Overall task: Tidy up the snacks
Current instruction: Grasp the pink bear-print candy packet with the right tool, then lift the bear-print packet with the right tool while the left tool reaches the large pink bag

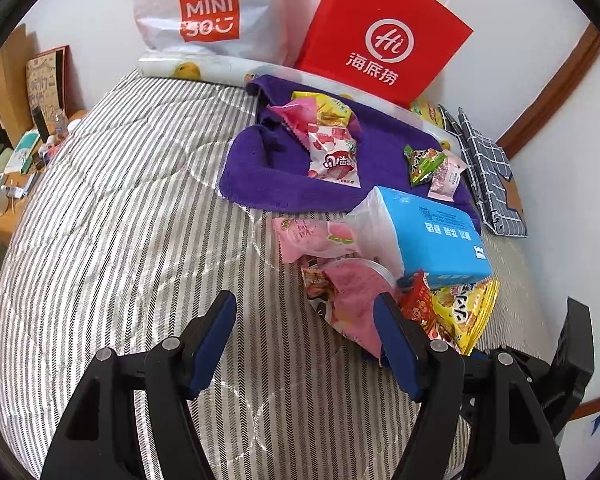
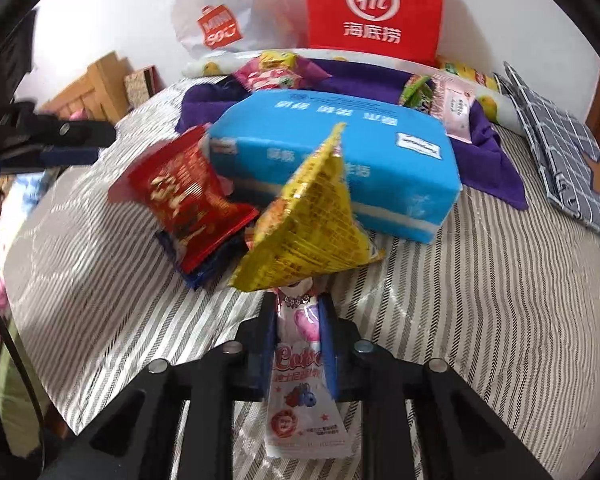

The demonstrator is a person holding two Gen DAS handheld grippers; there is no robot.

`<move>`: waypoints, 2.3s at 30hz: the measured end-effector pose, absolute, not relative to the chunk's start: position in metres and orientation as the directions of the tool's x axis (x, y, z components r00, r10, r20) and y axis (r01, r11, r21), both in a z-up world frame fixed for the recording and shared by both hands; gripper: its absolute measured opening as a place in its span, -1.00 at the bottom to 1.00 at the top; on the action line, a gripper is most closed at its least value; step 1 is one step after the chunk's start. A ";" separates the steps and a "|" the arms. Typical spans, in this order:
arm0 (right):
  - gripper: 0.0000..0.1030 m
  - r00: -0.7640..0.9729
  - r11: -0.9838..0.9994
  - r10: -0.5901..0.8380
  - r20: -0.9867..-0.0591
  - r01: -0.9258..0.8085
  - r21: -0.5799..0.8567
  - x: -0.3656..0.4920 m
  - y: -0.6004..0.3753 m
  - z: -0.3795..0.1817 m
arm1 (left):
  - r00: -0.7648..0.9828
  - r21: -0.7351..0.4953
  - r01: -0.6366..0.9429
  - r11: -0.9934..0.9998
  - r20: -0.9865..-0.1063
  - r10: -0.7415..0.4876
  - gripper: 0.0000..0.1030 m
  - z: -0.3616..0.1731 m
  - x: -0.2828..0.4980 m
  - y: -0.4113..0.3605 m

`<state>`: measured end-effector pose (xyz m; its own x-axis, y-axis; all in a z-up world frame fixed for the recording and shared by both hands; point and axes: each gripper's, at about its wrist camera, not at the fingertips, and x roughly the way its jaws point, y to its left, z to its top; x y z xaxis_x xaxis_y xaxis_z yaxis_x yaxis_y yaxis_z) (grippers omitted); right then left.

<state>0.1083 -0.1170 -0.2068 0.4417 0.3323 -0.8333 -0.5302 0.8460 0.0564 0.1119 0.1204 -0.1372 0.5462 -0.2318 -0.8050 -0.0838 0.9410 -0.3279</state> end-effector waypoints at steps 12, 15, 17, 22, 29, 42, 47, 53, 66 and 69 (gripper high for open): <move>-0.65 0.472 0.789 0.463 -0.750 -0.605 0.106 0.059 -0.116 -0.147 | 0.553 -0.349 -0.062 0.935 -0.792 -0.259 0.36 -0.134 0.113 0.113; -0.65 0.538 0.807 0.469 -0.700 -0.584 0.093 0.055 -0.127 -0.120 | 0.559 -0.348 -0.061 0.935 -0.788 -0.257 0.37 -0.131 0.117 0.110; -0.65 0.583 0.831 0.448 -0.678 -0.551 0.075 0.054 -0.137 -0.109 | 0.558 -0.346 -0.063 0.936 -0.790 -0.255 0.37 -0.130 0.121 0.107; -0.65 0.656 0.901 0.344 -0.671 -0.432 0.039 0.073 -0.169 -0.107 | 0.538 -0.337 -0.070 0.939 -0.806 -0.249 0.38 -0.136 0.137 0.097; -0.65 0.651 0.959 0.206 -0.731 -0.283 0.018 0.105 -0.208 -0.143 | 0.479 -0.346 -0.090 0.934 -0.837 -0.264 0.34 -0.155 0.162 0.083; -0.65 0.634 0.978 0.171 -0.754 -0.202 0.052 0.144 -0.218 -0.183 | 0.455 -0.320 -0.085 0.944 -0.855 -0.249 0.28 -0.158 0.156 0.085; -0.65 0.626 0.980 0.174 -0.760 -0.189 0.069 0.152 -0.218 -0.191 | 0.452 -0.327 -0.087 0.941 -0.855 -0.255 0.28 -0.160 0.150 0.095; -0.65 0.614 0.981 0.174 -0.770 -0.180 0.078 0.156 -0.218 -0.199 | 0.435 -0.307 -0.077 0.949 -0.866 -0.245 0.32 -0.165 0.161 0.089; -0.64 0.597 0.979 0.171 -0.784 -0.190 0.069 0.166 -0.212 -0.211 | 0.478 -0.294 -0.039 0.955 -0.845 -0.240 0.13 -0.163 0.144 0.095; -0.64 0.596 0.981 0.157 -0.787 -0.188 0.053 0.171 -0.211 -0.212 | 0.492 -0.269 -0.043 0.962 -0.844 -0.214 0.15 -0.165 0.134 0.101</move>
